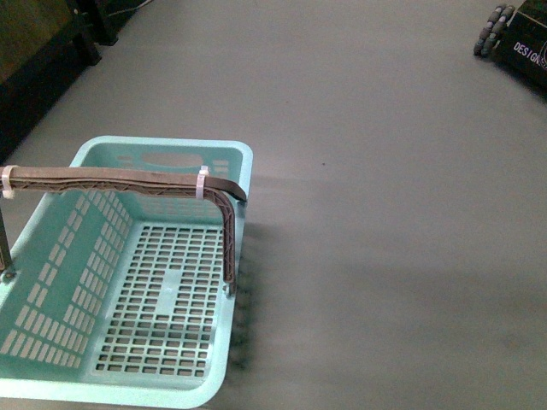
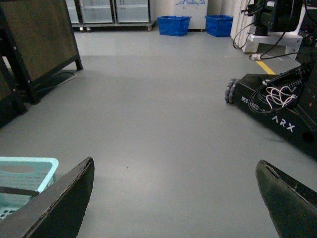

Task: Pick mango and avocado into basket

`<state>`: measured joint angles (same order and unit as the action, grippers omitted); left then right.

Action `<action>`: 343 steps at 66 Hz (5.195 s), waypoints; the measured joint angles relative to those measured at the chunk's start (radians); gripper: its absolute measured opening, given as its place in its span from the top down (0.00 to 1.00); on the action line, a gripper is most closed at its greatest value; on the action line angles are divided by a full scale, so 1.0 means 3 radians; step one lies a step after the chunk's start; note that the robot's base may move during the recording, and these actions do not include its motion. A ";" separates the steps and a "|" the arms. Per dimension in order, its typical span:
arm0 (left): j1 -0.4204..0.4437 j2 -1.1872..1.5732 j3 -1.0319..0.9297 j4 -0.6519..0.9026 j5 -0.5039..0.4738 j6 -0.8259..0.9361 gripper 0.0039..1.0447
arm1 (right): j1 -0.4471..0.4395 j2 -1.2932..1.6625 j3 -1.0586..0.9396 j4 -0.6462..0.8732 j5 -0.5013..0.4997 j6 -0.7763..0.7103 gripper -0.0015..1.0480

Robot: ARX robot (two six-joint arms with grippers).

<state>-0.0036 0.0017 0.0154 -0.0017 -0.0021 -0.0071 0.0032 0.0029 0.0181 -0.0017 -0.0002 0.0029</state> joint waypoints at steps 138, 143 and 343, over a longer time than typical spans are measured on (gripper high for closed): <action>-0.0576 0.7380 0.2739 0.2056 -0.0229 -0.4732 0.36 | 0.0000 0.0000 0.0000 0.0000 0.0000 0.0000 0.08; -0.0573 0.7420 0.2799 0.1995 -0.0243 -0.4728 0.48 | 0.0000 0.0000 0.0000 0.0000 0.0000 0.0000 0.08; 0.0369 0.2351 0.2185 -0.1143 0.0093 -0.5454 0.86 | 0.0000 0.0000 0.0000 0.0000 0.0003 0.0001 0.08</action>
<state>0.1070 0.7071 0.6708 -0.3447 0.0257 -1.6432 0.0032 0.0029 0.0181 -0.0017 0.0006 0.0032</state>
